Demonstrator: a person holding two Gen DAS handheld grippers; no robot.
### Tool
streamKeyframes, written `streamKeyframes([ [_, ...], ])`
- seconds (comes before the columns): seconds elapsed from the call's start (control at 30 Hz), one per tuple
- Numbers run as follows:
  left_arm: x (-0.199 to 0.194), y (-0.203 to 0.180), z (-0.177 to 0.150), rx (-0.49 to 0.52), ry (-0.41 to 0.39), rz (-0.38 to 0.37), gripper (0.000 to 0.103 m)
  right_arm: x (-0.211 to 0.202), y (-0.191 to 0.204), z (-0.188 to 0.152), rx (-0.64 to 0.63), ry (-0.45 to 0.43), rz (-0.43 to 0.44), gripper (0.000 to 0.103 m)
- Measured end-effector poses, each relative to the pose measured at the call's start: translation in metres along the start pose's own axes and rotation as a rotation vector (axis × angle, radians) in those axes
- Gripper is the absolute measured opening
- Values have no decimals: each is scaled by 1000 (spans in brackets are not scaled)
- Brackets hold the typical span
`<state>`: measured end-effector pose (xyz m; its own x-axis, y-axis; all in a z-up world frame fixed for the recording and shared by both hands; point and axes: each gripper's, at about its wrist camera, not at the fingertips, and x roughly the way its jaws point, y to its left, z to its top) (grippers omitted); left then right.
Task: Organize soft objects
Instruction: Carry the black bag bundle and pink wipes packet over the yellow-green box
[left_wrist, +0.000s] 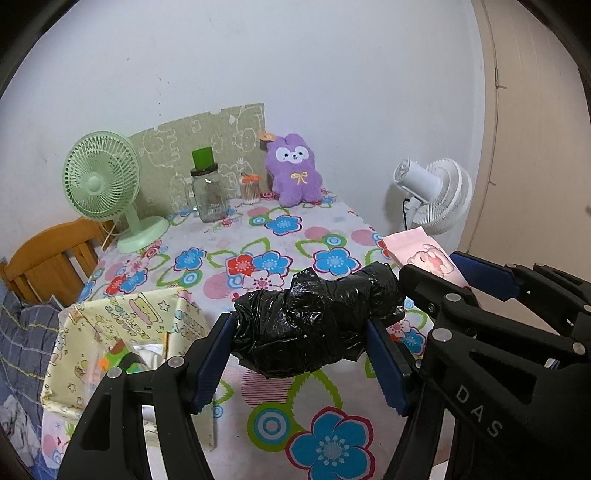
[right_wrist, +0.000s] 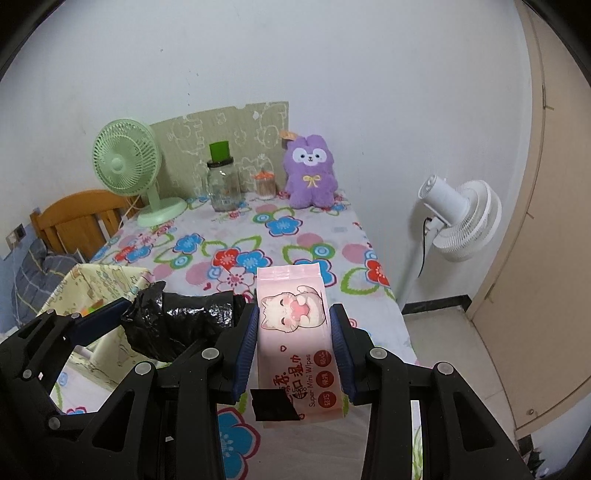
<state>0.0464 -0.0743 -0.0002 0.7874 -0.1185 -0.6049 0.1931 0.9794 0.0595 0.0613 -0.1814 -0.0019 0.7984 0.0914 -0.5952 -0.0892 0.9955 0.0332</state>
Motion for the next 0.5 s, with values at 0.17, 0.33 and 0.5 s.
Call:
streamKeyframes([
  [0.17, -10, 3, 5, -6, -19, 1, 72, -12, 7, 8, -1, -24, 4, 42],
  [0.33, -18, 9, 9, -9, -35, 5, 72, -19, 15, 14, -8, -42, 15, 42],
  [0.5, -24, 18, 11, -20, -44, 11, 72, -25, 24, 20, -16, -55, 21, 42],
])
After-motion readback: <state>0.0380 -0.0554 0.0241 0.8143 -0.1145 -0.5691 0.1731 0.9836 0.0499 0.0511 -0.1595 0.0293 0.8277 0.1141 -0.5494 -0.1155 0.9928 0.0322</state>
